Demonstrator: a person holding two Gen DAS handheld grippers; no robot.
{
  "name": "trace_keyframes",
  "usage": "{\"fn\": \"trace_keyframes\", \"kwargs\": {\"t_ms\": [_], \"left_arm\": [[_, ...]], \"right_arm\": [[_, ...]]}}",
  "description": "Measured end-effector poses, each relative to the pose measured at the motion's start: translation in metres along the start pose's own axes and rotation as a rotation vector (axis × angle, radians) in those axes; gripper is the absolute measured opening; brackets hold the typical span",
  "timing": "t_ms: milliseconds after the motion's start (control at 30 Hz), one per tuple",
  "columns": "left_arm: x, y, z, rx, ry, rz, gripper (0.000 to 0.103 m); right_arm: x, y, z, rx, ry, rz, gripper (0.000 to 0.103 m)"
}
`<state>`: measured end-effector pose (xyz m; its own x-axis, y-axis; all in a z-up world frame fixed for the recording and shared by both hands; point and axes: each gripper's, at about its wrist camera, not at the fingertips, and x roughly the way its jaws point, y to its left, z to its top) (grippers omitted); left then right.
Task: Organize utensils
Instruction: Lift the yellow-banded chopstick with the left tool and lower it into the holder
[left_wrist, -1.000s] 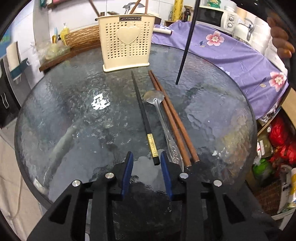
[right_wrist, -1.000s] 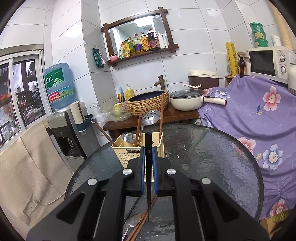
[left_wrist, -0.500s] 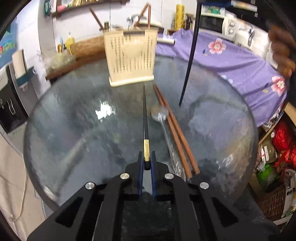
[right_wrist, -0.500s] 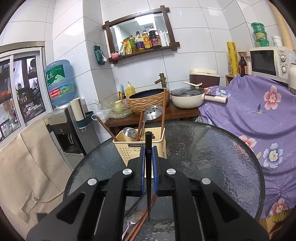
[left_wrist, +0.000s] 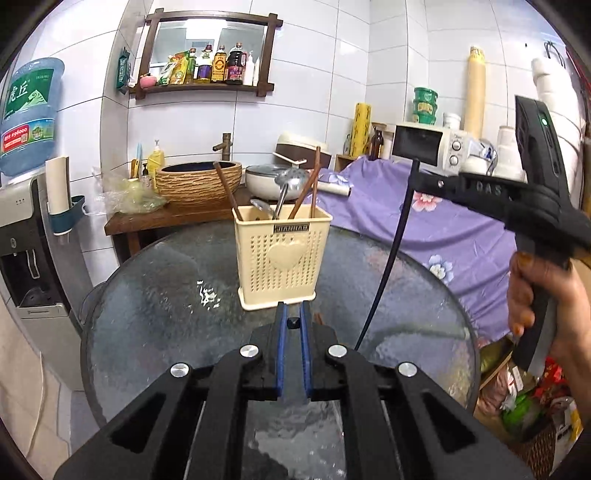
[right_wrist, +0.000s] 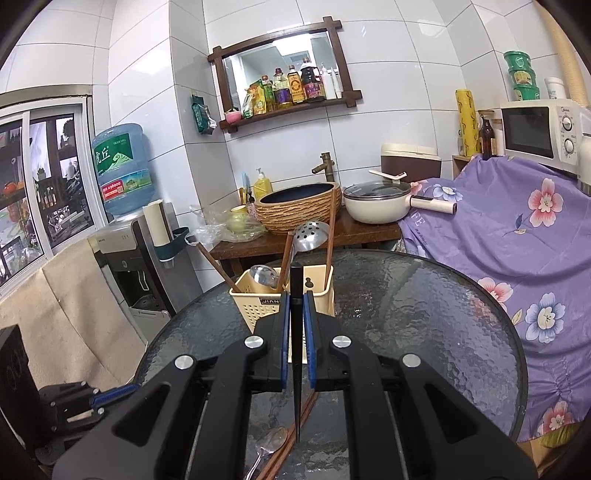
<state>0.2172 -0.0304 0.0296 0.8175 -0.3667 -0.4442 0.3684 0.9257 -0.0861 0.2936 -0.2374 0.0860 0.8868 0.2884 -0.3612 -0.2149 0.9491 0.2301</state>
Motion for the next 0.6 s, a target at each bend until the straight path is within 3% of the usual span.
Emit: {"fn": "trace_keyframes", "kwargs": {"t_ms": [600], "left_arm": [[0.022, 0.006, 0.072, 0.012, -0.047, -0.088, 0.007]], "right_arm": [[0.012, 0.000, 0.053, -0.010, 0.008, 0.075, 0.008]]}}
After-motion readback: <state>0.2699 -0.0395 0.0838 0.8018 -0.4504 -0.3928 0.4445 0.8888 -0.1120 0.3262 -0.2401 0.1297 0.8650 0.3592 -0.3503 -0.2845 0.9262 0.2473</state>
